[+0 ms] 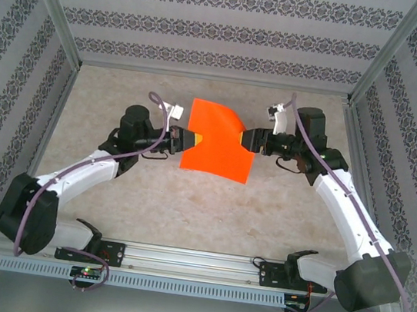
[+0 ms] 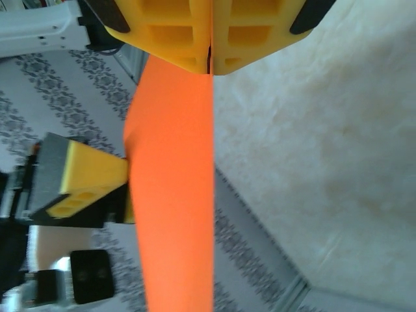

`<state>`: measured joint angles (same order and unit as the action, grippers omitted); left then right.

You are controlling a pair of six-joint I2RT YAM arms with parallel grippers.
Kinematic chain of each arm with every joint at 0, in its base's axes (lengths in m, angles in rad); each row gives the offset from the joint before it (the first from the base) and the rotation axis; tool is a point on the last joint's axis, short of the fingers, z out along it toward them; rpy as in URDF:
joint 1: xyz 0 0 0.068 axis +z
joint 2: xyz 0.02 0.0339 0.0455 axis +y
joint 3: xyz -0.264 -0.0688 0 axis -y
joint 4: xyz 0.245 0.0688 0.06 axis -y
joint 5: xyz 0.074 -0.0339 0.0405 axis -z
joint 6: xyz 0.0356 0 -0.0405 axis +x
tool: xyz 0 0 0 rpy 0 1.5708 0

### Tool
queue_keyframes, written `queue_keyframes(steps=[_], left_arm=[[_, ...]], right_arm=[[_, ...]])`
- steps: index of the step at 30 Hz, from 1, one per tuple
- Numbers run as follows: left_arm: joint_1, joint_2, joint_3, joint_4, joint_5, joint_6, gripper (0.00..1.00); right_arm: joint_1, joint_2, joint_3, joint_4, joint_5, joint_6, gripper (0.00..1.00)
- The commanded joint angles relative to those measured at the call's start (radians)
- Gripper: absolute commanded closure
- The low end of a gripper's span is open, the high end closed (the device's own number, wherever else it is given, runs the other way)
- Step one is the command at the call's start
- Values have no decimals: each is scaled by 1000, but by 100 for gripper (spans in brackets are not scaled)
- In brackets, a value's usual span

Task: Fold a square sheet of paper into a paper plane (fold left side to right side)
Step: Place a square sheet of paper at the center of the table.

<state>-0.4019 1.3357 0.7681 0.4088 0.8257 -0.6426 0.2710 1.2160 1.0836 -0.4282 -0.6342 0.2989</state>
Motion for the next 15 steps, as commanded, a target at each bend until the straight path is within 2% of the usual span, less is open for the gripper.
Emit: queue_keyframes(steps=[1,5,9,12,15], left_arm=[[-12,56,-56,-60,-47,8,98],[-13,113,-87,-78,-81,7,100],[-12,158,-83,-179,-146,30,100],[-12,205,-64,-259,-178,55,100],[-12,248,-35,-356,-231,116,100]], right_arm=[[-13,-3,-55,-63,151,-37,35],[-15,-4,-112,-31,179,-25,24],[-14,-7,-167,26,196,17,15],[-9,7,-213,86,156,67,16],[18,44,-243,141,135,118,26]])
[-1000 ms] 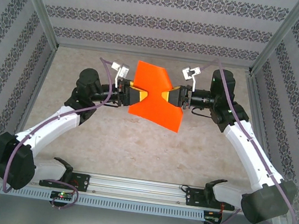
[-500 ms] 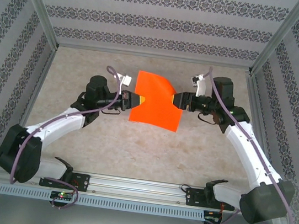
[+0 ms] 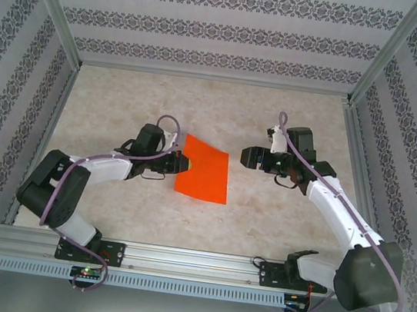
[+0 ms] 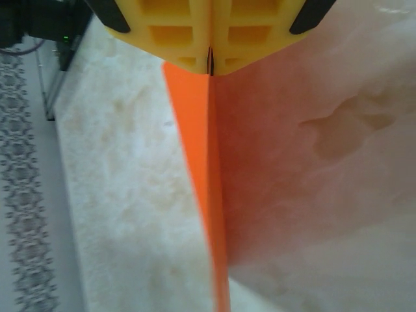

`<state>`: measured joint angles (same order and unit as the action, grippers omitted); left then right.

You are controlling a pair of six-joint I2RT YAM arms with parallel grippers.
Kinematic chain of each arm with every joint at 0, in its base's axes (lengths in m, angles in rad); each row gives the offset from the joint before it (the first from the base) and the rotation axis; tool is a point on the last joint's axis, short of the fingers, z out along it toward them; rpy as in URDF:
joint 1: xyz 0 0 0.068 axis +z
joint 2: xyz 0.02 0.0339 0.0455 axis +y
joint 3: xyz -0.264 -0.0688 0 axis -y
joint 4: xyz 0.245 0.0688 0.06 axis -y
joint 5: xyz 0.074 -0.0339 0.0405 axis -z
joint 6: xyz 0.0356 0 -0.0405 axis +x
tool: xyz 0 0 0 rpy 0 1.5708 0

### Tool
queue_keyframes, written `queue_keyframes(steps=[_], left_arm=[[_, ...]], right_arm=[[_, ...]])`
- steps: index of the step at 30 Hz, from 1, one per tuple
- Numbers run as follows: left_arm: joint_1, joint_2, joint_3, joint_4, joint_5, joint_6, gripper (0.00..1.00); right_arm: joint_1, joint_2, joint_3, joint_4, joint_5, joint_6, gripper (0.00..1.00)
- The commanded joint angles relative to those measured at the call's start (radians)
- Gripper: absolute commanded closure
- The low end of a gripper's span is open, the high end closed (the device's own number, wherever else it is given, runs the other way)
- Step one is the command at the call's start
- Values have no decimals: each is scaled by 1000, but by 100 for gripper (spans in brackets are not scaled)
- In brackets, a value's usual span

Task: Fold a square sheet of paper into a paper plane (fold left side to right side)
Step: Place a square sheet of paper at the center of the table, then hold the square sheet of paper at the center of the table.

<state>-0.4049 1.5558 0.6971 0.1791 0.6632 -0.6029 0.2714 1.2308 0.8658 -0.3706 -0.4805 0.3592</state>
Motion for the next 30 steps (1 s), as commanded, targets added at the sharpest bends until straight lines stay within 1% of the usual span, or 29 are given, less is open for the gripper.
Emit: queue_keyframes(steps=[1,4,6,9,14,16,20,25,28,30], left_arm=[[-9,41,47,-154,-88,94,100],[-9,70,72,-182,-106,117,100],[-9,86,82,-181,-107,111,99],[-11,101,82,-164,-103,88,99],[-17,96,77,-171,-107,68,98],[-19,82,73,-190,-123,59,98],[-20,40,45,-210,-160,28,99],[-24,20,21,-196,-149,11,98],[-28,19,30,-198,-143,8,96],[-29,10,40,-203,-137,7,89]], right_arm=[[32,49,-34,105,-29,80,33],[89,131,-52,182,-50,137,52],[130,188,-54,223,-43,161,64],[176,259,-58,291,-10,191,74],[193,369,-13,269,40,172,93],[195,421,13,252,38,163,96],[197,484,38,231,44,156,97],[207,541,55,237,27,156,98],[213,569,65,226,26,152,97],[215,587,72,211,27,150,97]])
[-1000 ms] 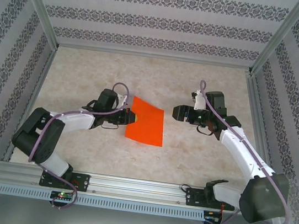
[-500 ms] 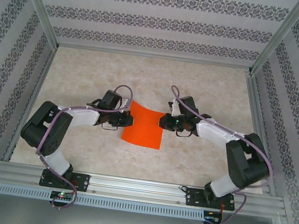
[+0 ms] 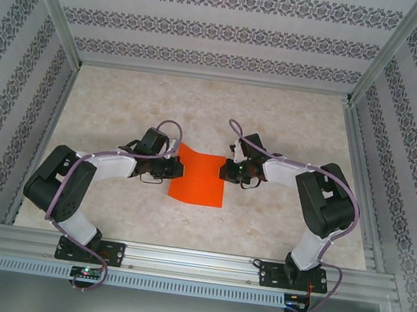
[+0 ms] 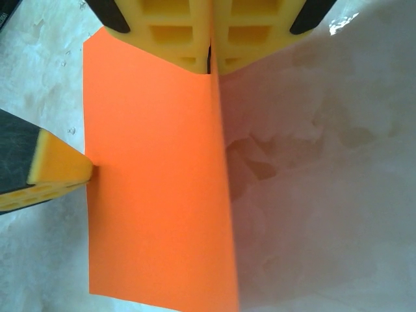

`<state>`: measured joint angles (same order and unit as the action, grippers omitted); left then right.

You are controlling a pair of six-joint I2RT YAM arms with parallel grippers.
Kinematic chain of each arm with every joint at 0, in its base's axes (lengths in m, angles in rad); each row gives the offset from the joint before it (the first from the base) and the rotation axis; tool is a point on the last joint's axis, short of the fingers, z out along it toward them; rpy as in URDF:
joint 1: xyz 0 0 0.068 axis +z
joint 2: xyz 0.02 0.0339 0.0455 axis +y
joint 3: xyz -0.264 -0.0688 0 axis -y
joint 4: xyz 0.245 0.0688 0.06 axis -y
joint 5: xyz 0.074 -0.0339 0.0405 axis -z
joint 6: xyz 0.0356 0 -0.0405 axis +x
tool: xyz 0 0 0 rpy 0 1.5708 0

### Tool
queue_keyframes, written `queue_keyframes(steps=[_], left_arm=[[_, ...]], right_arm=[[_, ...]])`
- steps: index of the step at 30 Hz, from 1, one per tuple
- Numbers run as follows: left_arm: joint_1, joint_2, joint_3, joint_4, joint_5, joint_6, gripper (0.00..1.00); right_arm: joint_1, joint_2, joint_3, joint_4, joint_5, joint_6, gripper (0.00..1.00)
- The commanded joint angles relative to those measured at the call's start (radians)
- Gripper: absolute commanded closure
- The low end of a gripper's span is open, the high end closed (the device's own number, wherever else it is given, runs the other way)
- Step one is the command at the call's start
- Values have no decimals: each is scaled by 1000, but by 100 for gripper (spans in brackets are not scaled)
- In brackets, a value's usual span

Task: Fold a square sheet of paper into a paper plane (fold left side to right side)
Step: Hold the square sheet of paper at the center of the table, then first fold in half a square sheet of paper at the center of the table.

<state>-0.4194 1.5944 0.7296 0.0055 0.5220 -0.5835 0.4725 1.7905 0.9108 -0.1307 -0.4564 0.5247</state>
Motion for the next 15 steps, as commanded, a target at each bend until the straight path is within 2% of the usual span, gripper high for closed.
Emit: queue_keyframes(steps=[1,7,11,15], left_arm=[[-16,-38,11,-32,8,-15,83],[-18,-109,27,50,87,-74,53],[-42,-99,65,103,152,-106,41],[-76,-53,101,138,163,-128,39]], right_arm=[[15,35,31,-38,8,-21,97],[17,46,19,-64,40,-40,97],[17,44,10,-47,32,-39,97],[16,33,2,-28,27,-35,95]])
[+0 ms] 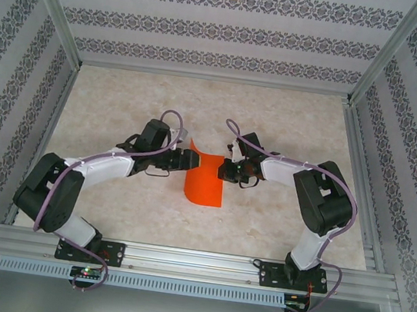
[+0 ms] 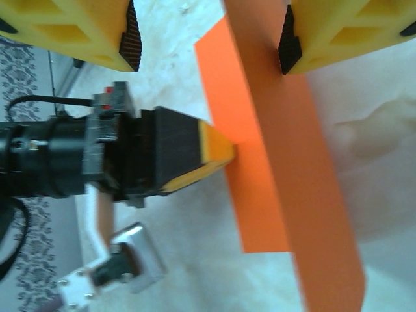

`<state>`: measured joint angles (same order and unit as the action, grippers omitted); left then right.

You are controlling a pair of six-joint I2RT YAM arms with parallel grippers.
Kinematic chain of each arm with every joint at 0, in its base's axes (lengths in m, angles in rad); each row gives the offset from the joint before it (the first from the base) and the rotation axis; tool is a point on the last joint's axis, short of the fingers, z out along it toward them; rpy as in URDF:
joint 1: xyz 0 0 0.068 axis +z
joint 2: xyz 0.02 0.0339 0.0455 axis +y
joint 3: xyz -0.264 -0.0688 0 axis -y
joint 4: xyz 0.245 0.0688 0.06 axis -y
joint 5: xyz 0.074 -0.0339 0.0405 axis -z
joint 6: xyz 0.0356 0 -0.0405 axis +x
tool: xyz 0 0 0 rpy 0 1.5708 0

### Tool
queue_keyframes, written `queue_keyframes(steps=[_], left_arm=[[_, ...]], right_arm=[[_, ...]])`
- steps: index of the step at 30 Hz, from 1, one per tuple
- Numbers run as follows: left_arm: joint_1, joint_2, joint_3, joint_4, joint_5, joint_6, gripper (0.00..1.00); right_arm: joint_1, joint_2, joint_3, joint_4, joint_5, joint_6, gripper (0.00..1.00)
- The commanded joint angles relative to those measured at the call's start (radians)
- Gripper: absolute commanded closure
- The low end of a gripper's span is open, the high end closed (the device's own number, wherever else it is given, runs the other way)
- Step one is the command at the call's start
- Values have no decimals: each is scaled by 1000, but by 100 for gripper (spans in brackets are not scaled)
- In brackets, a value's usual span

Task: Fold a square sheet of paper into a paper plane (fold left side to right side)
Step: First fold in half a square sheet of paper at the center of the table.

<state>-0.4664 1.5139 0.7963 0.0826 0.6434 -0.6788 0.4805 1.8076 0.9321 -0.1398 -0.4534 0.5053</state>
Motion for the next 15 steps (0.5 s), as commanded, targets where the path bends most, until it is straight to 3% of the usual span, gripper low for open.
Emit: queue_keyframes(steps=[1,7,15], left_arm=[[-40,39,42,71,37,-35,39],[-69,123,92,80,28,-28,42],[-83,214,105,131,9,-59,63]], right_arm=[[10,11,-22,-12,23,-13,94],[-14,-53,-53,65,-26,26,89],[-88,-252,-126,93,-66,52,82]])
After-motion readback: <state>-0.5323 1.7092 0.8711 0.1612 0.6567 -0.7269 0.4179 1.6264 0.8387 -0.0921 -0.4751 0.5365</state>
